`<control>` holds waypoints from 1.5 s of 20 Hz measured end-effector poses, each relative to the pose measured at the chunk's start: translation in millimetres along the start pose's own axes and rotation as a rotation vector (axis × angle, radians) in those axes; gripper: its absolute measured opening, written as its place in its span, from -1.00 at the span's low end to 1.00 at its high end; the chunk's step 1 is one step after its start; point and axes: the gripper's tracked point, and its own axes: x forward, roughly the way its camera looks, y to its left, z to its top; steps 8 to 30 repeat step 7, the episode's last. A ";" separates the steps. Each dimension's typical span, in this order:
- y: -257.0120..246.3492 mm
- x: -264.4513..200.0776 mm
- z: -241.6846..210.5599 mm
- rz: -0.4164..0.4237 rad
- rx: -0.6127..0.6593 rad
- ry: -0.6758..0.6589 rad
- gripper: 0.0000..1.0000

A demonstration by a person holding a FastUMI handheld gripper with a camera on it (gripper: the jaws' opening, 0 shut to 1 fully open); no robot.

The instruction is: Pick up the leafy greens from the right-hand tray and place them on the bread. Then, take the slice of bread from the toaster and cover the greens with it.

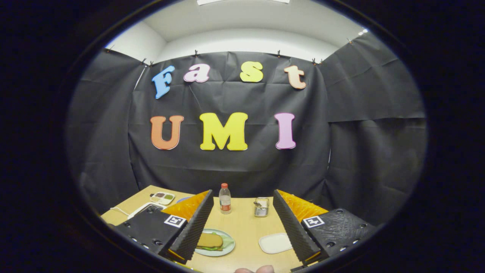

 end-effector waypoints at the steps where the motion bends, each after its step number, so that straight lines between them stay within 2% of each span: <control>1: 1.5 1.1 0.5 0.001 -0.004 -0.001 0.92; 30: 0.8 -2.2 -0.3 -0.005 0.007 0.006 0.92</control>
